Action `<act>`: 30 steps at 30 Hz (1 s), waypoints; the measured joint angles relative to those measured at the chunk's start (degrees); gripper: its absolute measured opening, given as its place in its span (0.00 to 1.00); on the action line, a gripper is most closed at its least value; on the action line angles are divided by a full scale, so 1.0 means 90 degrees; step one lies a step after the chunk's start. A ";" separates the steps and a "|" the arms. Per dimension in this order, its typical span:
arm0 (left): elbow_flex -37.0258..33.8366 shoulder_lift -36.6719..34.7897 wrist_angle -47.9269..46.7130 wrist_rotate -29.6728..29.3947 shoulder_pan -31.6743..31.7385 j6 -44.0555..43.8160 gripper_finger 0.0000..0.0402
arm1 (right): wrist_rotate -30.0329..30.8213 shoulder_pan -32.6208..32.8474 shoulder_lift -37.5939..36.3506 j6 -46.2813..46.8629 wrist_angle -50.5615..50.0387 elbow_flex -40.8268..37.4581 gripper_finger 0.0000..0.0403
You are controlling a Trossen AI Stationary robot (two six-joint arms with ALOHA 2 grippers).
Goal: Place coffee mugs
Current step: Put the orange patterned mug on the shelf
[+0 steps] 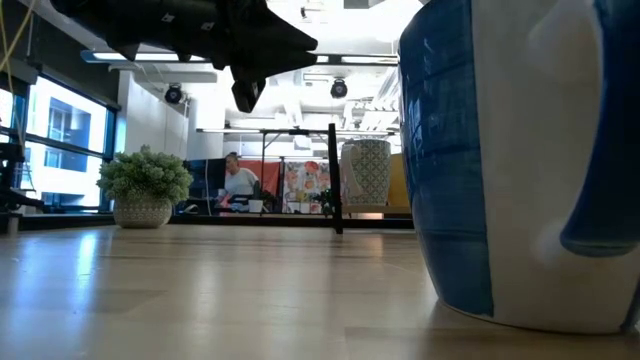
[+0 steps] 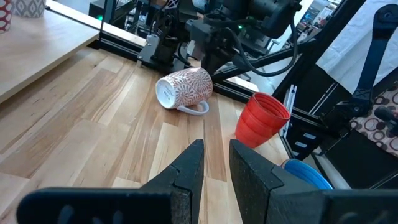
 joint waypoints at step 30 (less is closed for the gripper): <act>0.0000 0.0000 0.0000 0.0002 0.0002 0.0058 0.16 | 0.1018 -0.1174 -0.0097 0.0684 -0.0336 0.0000 0.09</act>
